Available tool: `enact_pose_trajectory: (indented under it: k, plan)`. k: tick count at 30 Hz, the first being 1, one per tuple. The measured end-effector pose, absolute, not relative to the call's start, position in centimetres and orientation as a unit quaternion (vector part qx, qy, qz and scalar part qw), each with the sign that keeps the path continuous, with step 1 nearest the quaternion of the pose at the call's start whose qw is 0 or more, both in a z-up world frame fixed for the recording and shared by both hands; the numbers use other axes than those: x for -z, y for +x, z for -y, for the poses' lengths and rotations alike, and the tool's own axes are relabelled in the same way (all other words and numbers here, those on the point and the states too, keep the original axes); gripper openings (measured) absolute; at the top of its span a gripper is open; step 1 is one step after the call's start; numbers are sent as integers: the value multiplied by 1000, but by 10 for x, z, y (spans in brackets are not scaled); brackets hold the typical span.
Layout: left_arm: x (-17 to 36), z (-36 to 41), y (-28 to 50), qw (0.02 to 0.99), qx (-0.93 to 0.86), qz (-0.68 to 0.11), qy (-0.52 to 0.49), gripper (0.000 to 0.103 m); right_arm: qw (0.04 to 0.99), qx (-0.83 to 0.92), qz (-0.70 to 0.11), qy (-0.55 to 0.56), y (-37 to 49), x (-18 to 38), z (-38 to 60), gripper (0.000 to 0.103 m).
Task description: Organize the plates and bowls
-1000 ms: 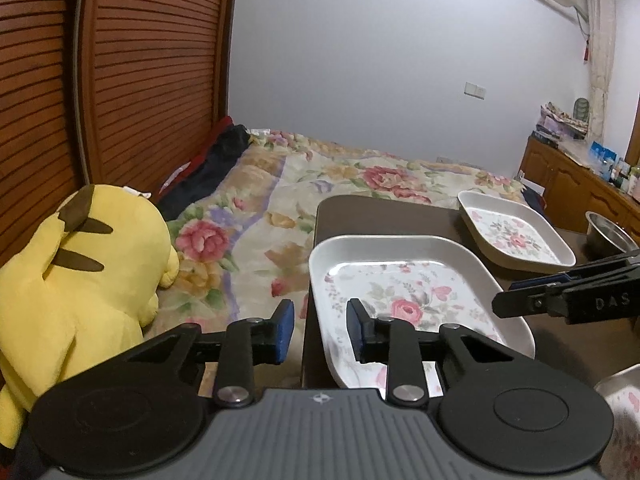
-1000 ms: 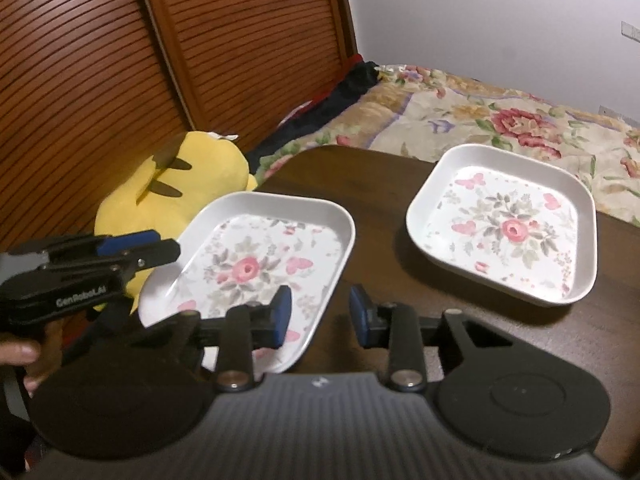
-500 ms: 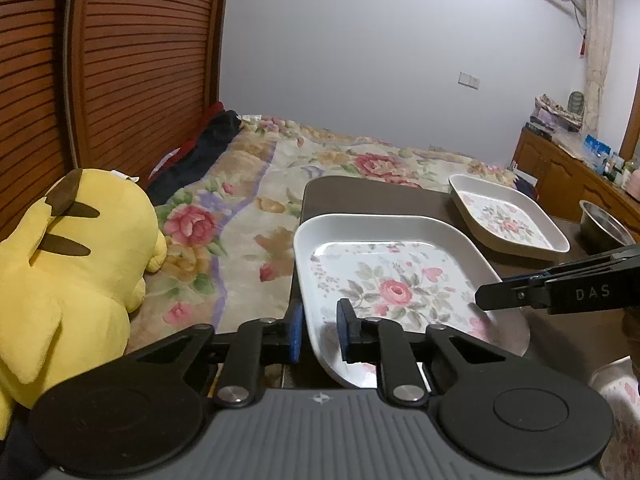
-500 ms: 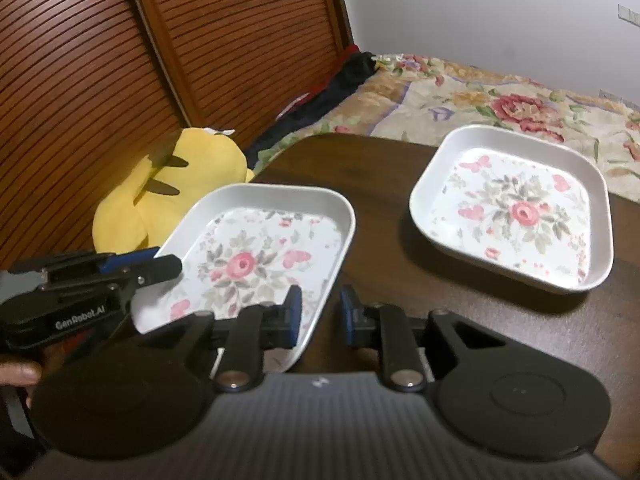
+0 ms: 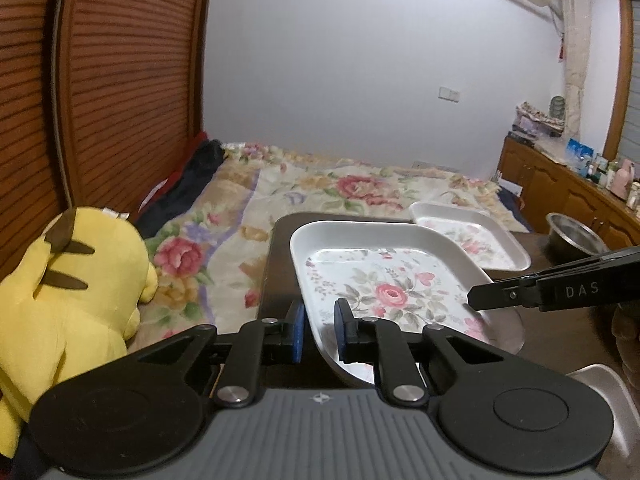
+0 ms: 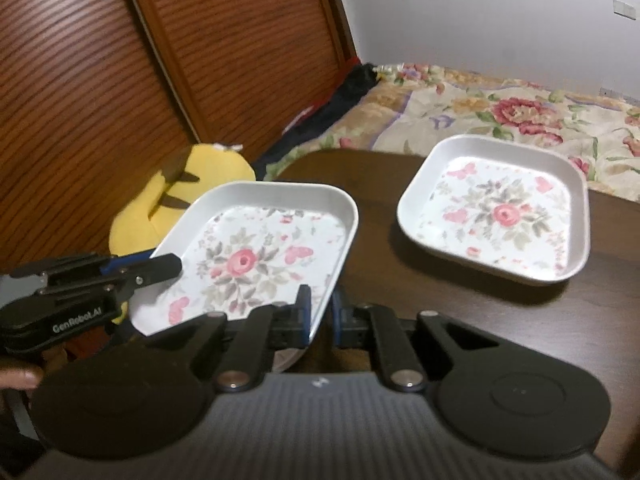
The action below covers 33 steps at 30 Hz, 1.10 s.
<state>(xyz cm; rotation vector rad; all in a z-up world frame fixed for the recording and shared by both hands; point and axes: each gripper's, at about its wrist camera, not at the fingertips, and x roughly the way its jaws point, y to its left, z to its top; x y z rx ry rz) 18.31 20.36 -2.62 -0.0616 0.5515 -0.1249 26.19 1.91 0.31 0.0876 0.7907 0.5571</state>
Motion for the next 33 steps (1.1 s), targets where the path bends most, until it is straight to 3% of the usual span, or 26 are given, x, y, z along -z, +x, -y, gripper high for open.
enact_pose_trajectory:
  k: [14, 33]
  plan:
    - [-21, -150, 145, 968, 96, -230, -5, 17, 911, -247, -325, 57, 222, -47, 37, 12]
    - [-42, -114, 72, 969, 126, -211, 6, 17, 919, -238, -305, 78, 150, -65, 88, 12]
